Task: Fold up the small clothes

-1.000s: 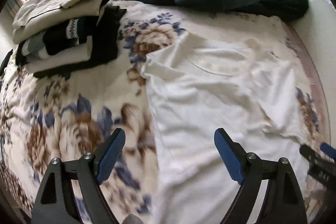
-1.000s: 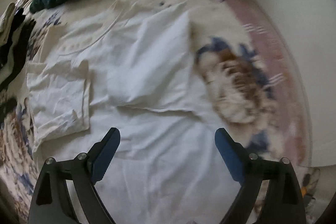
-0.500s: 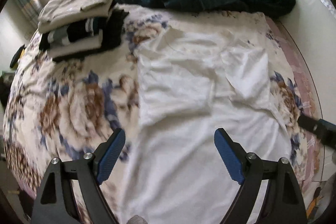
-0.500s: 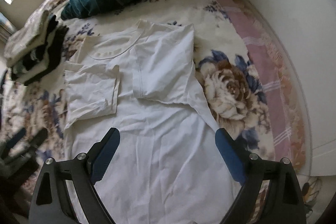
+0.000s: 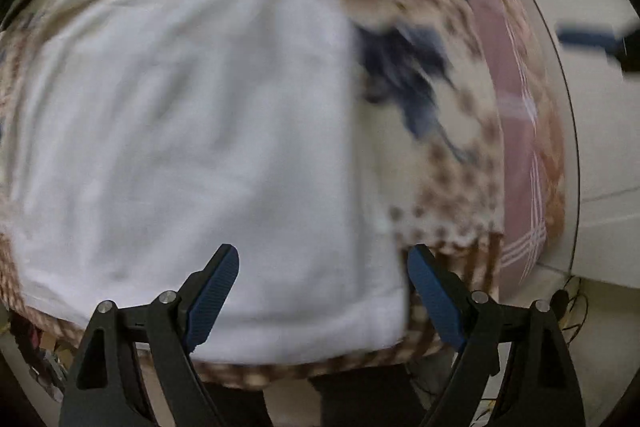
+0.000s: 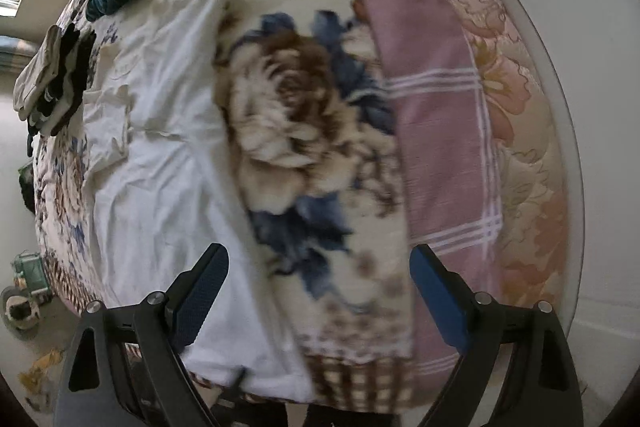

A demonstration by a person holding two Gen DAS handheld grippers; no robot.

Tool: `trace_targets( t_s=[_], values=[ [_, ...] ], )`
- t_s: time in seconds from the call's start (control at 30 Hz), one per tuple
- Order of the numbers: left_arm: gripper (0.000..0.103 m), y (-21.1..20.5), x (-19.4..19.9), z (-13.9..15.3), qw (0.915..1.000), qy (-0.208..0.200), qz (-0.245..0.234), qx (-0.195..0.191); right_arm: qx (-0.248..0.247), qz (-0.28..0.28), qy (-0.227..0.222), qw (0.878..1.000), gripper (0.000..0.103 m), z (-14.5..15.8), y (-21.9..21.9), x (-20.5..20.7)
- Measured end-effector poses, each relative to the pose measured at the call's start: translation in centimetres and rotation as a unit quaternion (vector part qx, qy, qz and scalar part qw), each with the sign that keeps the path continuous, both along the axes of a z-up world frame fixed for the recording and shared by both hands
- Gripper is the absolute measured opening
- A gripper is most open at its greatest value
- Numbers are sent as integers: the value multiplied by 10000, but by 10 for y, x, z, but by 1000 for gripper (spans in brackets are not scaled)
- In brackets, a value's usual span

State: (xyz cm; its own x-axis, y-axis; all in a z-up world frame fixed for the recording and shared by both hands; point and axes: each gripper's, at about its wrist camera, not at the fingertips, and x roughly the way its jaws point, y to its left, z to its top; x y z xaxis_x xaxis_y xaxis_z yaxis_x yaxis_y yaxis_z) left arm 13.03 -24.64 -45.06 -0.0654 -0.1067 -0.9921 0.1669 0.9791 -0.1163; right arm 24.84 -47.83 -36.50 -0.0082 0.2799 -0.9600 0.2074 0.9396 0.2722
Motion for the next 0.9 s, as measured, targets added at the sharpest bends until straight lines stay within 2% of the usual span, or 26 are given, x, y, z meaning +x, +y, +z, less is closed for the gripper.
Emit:
trace_targets(
  t_s=[0.07,0.1,0.13,0.17,0.2,0.27,0.4,0.5,0.57,0.63,0.7,0.77,0.8,0.83,0.9],
  values=[
    [86,-23,-6,-20,9996,37,-221,146,220,85,-11,9997,94,-10,-6,7],
    [78,-32,-7,-30,9994,34,-308,173,365,150,-49,9992,94,-14,-7,12],
    [66,-34,-8,-34,9993,-21,-313,210,517,231,-82,9984,94,-19,-7,20],
    [38,-34,-8,-38,9991,-81,-292,283,672,323,-101,9972,94,-24,-6,29],
    [20,-30,-6,-37,9993,-193,-194,246,830,378,-122,9958,94,-27,-2,38],
    [4,-18,-3,-33,9993,-376,7,80,1185,474,-236,9915,94,-34,6,61],
    [3,9,2,-16,9972,-711,217,-89,1608,610,-381,9844,94,-50,32,117],
    [3,27,4,-5,9959,-833,321,-168,1911,410,-392,9799,93,-73,50,161],
    [3,37,2,1,9950,-875,428,-214,2003,288,-370,9786,79,-88,64,186],
    [3,45,-1,10,9939,-926,540,-253,2044,207,-338,9781,72,-102,77,207],
    [2,55,-3,18,9928,-963,649,-300,2123,131,-332,9766,57,-110,88,219],
    [2,63,-3,26,9916,-1007,739,-336,2091,71,-374,9772,19,-112,98,228],
    [2,70,-3,32,9904,-1025,835,-408,1926,72,-451,9802,11,-107,104,231],
    [2,71,-5,35,9894,-1054,894,-444,1796,79,-532,9823,5,-103,111,231],
    [2,76,-10,45,9868,-1177,988,-513,1715,127,-624,9831,4,-89,119,230]
  ],
)
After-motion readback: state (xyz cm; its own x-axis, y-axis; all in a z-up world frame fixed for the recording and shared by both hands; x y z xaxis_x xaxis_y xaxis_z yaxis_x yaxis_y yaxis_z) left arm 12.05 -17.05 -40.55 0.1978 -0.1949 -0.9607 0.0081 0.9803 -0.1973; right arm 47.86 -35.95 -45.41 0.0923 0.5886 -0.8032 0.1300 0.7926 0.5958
